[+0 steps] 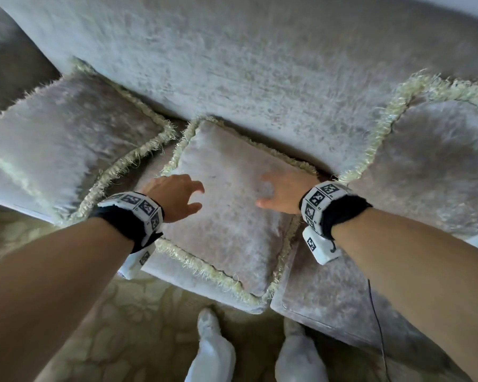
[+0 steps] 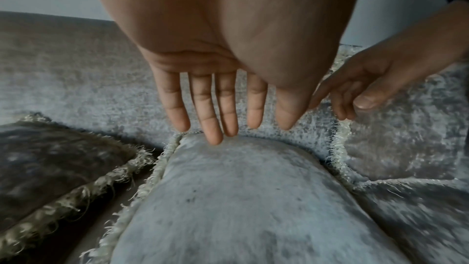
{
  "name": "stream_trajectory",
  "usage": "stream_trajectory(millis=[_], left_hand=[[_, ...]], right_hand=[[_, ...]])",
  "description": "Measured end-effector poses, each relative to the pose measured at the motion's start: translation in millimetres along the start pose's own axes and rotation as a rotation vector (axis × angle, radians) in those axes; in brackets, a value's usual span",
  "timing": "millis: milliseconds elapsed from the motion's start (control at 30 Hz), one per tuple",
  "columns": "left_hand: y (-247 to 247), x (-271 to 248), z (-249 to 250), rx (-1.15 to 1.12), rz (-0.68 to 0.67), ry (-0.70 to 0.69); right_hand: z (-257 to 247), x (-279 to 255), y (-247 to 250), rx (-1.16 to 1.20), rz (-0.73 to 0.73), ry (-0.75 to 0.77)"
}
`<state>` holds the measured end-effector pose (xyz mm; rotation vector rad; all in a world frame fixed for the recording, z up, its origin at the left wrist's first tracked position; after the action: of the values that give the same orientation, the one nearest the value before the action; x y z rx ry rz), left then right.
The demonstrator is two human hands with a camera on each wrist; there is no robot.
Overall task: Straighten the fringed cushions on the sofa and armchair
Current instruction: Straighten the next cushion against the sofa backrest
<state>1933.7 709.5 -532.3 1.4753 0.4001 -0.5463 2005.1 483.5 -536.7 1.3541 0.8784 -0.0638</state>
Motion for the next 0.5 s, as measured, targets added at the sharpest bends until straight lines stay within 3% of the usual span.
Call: stream_trajectory(millis=[167,233,333,500], left_hand=[[0.0,14.2,-39.4,0.009,-0.012,-0.035],[-1.2,27.9,-48.4,-0.01,-0.016,-0.051],[-1.6,59.1,-60.2,-0.062,0.004,-0.074],[-9.0,124.4,-77.7,-0.133,0.029,-0.071]], right_hand=[[-10.4,21.2,1.7,0.043,0.037,-0.077],[-4.7,30.5,-9.3,0.166,-0.009,-0.114],[14.4,51.8,-33.4,0.343,-0.034,-0.219],[45.5,90.9,-76.0,0.435,-0.007,-0.403]])
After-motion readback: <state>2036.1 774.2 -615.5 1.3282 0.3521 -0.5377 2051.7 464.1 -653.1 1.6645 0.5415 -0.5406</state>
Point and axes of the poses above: each hand's wrist, its own x-axis towards the middle knuckle, its own y-axis out of the back of the hand, z = x × y, the point moved 6 cm from there along x, towards the middle knuckle, and after that the axes turned 1 degree about x, right-handed, at the moved point
